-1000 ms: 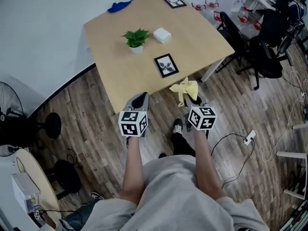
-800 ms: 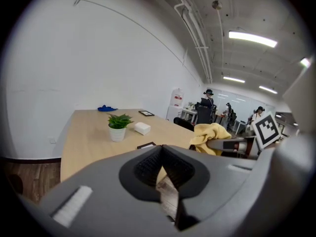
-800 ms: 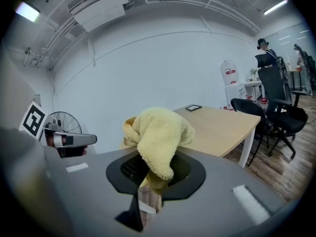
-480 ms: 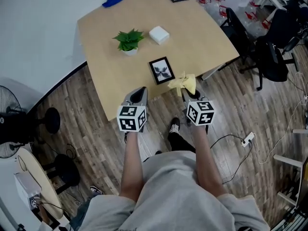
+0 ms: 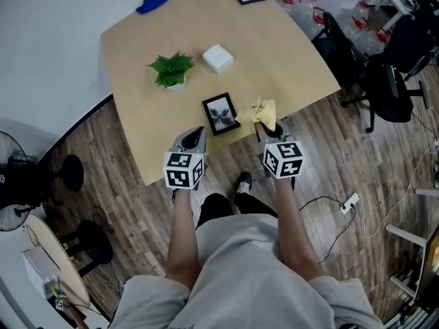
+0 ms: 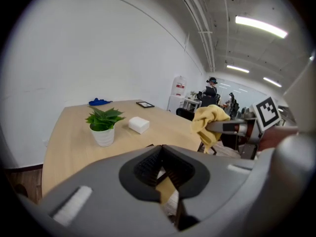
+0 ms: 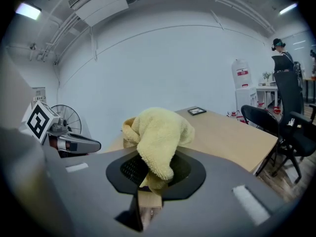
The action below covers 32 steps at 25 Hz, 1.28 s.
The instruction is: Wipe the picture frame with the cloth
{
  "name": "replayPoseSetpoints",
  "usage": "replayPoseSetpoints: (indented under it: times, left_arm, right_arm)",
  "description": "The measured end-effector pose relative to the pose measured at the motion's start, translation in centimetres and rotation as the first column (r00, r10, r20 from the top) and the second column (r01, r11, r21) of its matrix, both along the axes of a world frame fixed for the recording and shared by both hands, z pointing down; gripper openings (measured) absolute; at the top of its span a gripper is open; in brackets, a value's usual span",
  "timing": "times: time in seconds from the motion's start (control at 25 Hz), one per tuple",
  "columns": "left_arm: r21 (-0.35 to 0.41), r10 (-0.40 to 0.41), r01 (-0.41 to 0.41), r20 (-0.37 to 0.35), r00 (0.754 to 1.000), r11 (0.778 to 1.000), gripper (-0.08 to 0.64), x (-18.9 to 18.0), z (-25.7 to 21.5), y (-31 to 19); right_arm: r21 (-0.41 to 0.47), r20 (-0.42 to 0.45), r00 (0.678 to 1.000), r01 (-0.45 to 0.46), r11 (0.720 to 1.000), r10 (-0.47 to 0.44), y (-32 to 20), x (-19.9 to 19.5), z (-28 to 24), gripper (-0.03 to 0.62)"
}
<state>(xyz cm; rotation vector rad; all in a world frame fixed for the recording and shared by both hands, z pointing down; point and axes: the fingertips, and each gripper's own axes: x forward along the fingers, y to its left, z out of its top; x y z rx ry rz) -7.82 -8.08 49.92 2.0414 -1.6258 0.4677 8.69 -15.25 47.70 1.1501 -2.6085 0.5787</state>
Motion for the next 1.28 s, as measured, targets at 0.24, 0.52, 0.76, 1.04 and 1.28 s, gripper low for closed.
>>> replayPoseSetpoints:
  times: [0.24, 0.52, 0.76, 1.04, 1.28]
  left_arm:
    - [-0.053, 0.080, -0.078, 0.039, 0.996, 0.996, 0.052, -0.2, 2.2, -1.5]
    - [-0.122, 0.183, -0.180, 0.018, 0.983, 0.976, 0.052, -1.0, 6.3, -3.5]
    - [-0.190, 0.273, -0.269, -0.004, 0.962, 0.944, 0.052, -2.2, 10.1, -5.0]
    - [-0.233, 0.390, -0.381, -0.006, 0.921, 0.895, 0.052, -2.0, 13.6, -5.9]
    - [-0.236, 0.447, -0.444, -0.043, 0.893, 0.864, 0.052, -0.5, 14.6, -6.6]
  right_arm:
    - [0.005, -0.006, 1.000, 0.023, 1.000, -0.023, -2.2, -1.0, 0.5, 0.058]
    - [-0.032, -0.023, 0.999, -0.038, 0.999, 0.037, -4.7, -2.7, 3.0, 0.058]
    - [-0.064, -0.060, 0.998, -0.025, 0.998, 0.021, -7.2, -5.9, 4.3, 0.058]
    - [-0.138, -0.119, 0.990, 0.057, 0.989, -0.074, -7.2, -9.4, 7.2, 0.060]
    - [-0.147, -0.196, 0.969, 0.125, 0.981, -0.153, -7.3, -11.3, 9.6, 0.060]
